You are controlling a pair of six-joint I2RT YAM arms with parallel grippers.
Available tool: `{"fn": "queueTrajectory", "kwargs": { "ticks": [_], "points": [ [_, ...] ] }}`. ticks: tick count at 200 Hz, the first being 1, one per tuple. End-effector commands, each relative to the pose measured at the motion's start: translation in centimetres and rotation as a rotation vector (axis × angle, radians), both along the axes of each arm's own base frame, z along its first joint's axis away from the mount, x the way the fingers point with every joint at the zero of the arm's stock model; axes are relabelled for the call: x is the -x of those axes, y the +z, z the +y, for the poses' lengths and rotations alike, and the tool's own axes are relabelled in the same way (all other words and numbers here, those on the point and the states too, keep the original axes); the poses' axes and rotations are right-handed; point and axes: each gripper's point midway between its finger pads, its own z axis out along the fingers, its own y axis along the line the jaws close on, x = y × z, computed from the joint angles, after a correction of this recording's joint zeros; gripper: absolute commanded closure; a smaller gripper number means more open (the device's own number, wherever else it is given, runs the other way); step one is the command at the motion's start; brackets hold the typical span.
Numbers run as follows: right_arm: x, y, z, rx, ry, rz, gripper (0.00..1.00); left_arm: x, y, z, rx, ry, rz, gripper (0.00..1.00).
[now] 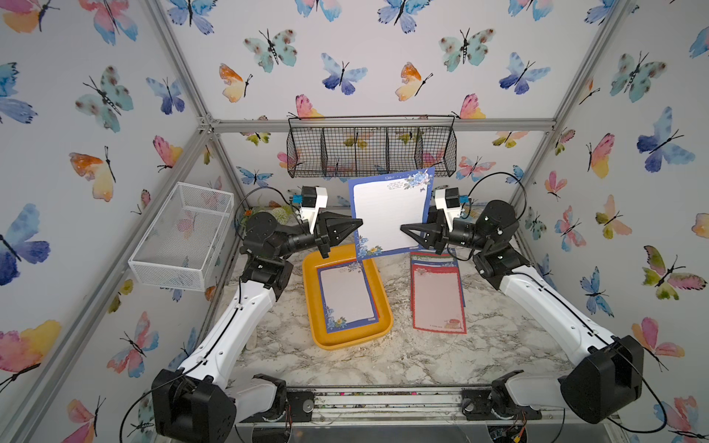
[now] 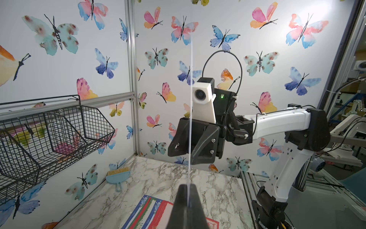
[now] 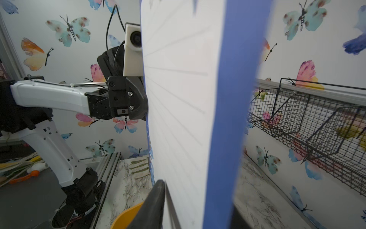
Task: Take out the stationery paper from the storage box
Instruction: Pick up the stationery paper from the storage box.
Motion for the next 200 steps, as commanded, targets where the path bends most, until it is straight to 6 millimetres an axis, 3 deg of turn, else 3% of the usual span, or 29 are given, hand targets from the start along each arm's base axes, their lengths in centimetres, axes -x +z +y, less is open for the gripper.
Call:
{"fn": "queueTrajectory", "kwargs": {
  "ticks": [1, 60, 78, 100, 137, 166, 175, 200],
  "points": [
    [1.6, 2.6, -0.2, -0.035, 0.075, -0.068, 0.63, -0.3, -0.2, 0.0, 0.0, 0.001, -0.002, 1.0],
    [2.0, 2.8, -0.7, -0.035, 0.07, -0.078, 0.64, -1.3, -1.0, -0.2, -0.009, 0.011, 0.029, 1.0],
    [2.0, 2.5, -0.7, -0.031, 0.076, -0.07, 0.71, -1.4, -1.2, -0.3, -0.01, 0.012, 0.034, 1.0],
    [1.9, 2.3, -0.8, -0.029, 0.067, -0.062, 0.87, -1.6, -1.5, -0.3, -0.012, 0.014, 0.04, 1.0],
    [1.8, 2.0, -1.0, -0.031, 0.048, -0.057, 0.98, -1.7, -1.6, -0.4, -0.013, 0.013, 0.045, 1.0],
    [1.9, 1.9, -1.1, -0.03, 0.048, -0.052, 0.98, -2.0, -1.6, -0.2, -0.008, 0.033, 0.046, 1.0],
    [1.9, 1.9, -1.1, -0.029, 0.048, -0.05, 0.98, -2.2, -1.6, -0.2, -0.007, 0.044, 0.051, 0.92],
    [1.9, 1.8, -1.2, -0.03, 0.044, -0.023, 0.98, -2.7, -1.5, 0.0, -0.006, 0.081, 0.048, 0.56]
  ]
}}
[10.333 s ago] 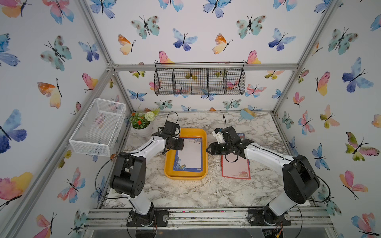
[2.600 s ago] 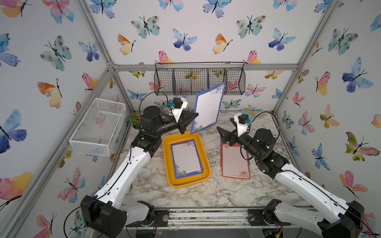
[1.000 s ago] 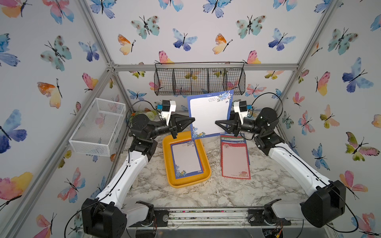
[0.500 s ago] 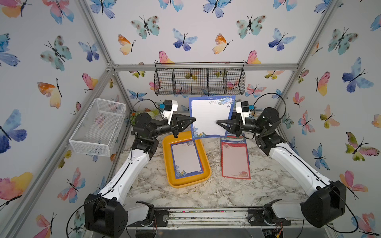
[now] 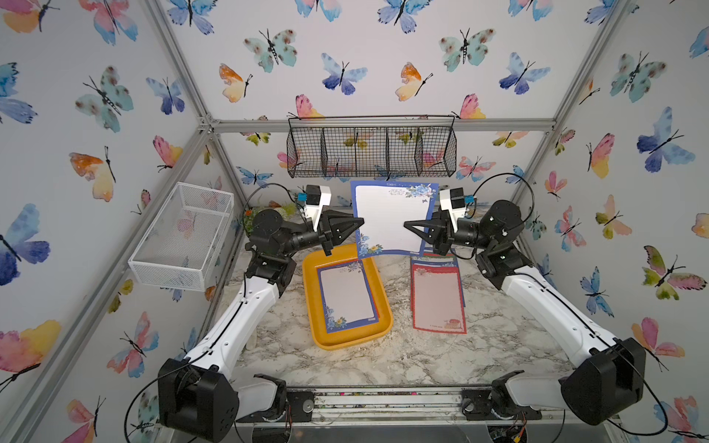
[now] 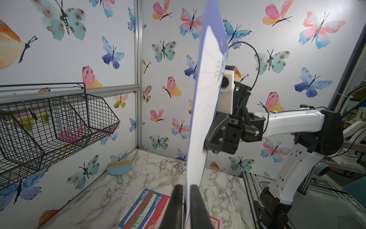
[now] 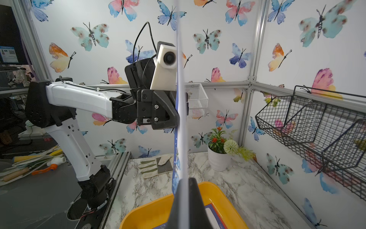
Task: Take out the stationery paper from the storage box
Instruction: Pick up the stationery paper from the storage box, then place the stationery paper at the center of the board.
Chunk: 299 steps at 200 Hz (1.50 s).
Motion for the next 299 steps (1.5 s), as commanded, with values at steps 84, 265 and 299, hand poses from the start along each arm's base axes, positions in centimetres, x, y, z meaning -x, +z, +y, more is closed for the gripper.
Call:
{"fn": "queueTrajectory", "kwargs": {
  "ticks": [84, 265, 299],
  "points": [
    [0.0, -4.0, -2.1, 0.08, -0.182, 0.391, 0.98, -4.8, 0.0, 3.4, -0.017, 0.394, 0.012, 0.31],
    [1.4, -23.4, -7.8, 0.536, -0.487, 1.209, 0.98, -6.6, -1.3, 4.3, -0.016, 0.484, 0.059, 0.31],
    [0.4, -24.9, -10.1, 0.496, -0.528, 1.285, 0.98, -6.5, -1.6, 4.4, -0.025, 0.495, 0.057, 0.31]
  ]
}}
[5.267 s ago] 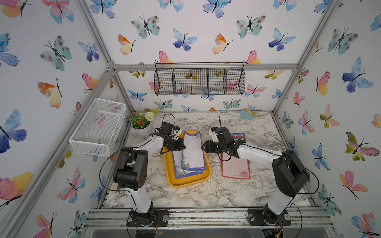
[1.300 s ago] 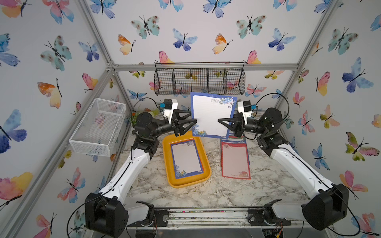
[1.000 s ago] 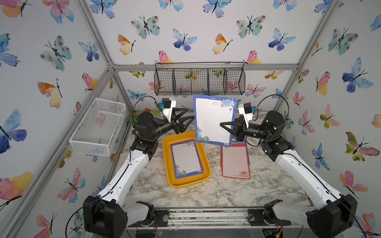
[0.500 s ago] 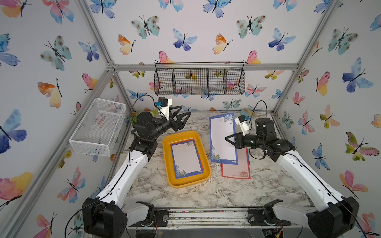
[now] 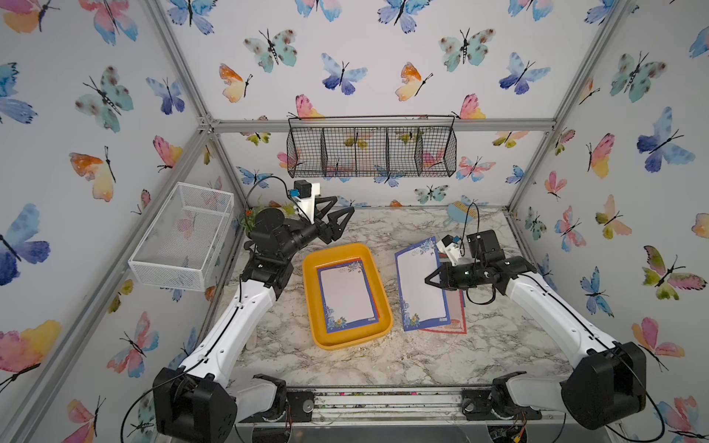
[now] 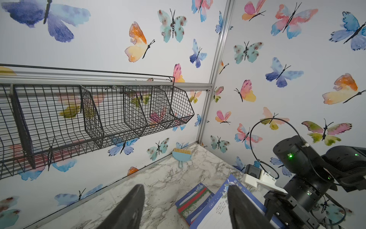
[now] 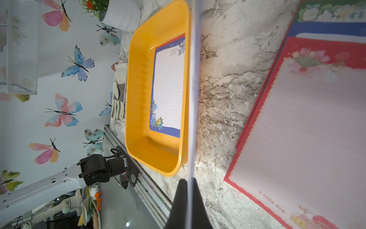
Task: Take out the stationery paper from the storage box
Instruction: Place the stationery paper at the center of the board.
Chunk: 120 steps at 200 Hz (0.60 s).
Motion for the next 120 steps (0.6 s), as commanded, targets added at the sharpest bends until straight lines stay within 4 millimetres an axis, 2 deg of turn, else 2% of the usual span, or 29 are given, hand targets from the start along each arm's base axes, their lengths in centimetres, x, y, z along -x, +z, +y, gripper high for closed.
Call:
{"fn": "queueTrajectory", "kwargs": {
  "ticks": [1, 70, 120],
  "points": [
    [0.4, -1.2, -1.3, -0.02, -0.022, 0.063, 0.98, 0.0, 0.1, 0.5, -0.008, 0.027, -0.019, 0.31],
    [-1.1, -3.6, -3.1, -0.075, -0.07, 0.132, 0.98, 0.0, 0.0, 0.7, -0.016, 0.04, -0.023, 0.31],
    [-1.8, -4.2, -3.5, -0.138, -0.072, 0.153, 0.98, -0.1, -0.1, 0.8, -0.022, 0.049, -0.024, 0.31]
  ]
}}
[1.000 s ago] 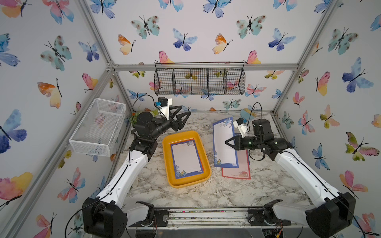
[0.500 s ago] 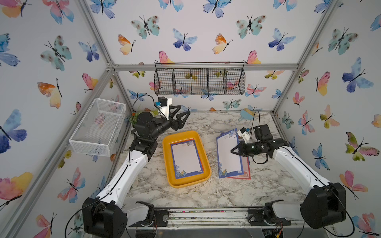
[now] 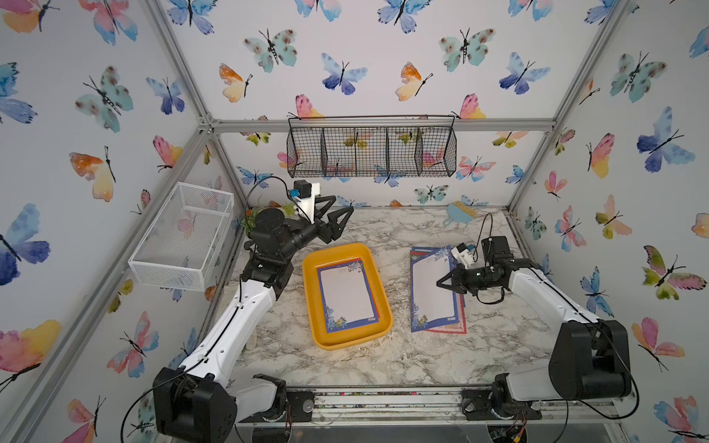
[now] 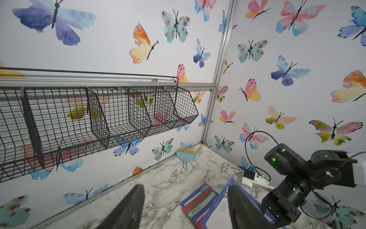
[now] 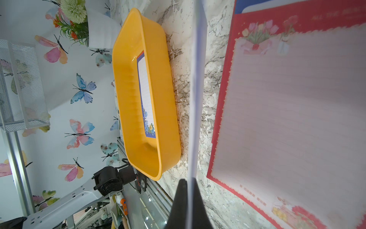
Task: Take out the stationery paper from the storage box
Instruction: Place the stationery paper at the center of the board.
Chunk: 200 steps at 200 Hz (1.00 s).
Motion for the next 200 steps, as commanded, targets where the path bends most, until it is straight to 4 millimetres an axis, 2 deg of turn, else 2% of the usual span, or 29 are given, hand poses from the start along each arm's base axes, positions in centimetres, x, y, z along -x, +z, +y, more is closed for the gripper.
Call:
{"fn": "queueTrajectory", "kwargs": {
  "ticks": [1, 53, 87, 143, 200],
  "points": [
    [-0.2, 0.1, 0.3, -0.047, 0.025, -0.019, 0.98, 0.2, 0.0, 0.6, -0.008, 0.026, -0.011, 0.31],
    [-0.1, -3.5, -0.9, -0.067, -0.006, 0.061, 0.98, 0.2, 0.0, 0.7, -0.01, 0.032, -0.015, 0.31],
    [-0.1, -5.6, -2.2, 0.026, -0.047, 0.095, 0.98, 0.1, -0.1, 0.6, -0.01, 0.032, -0.011, 0.3],
    [-0.3, -8.3, -3.9, 0.159, -0.08, 0.128, 0.97, 0.1, -0.1, 0.6, -0.009, 0.031, -0.009, 0.3],
    [-1.3, -10.7, -4.7, 0.225, -0.089, 0.156, 0.97, 0.0, -0.3, 0.7, -0.014, 0.039, -0.009, 0.3]
  ]
}}
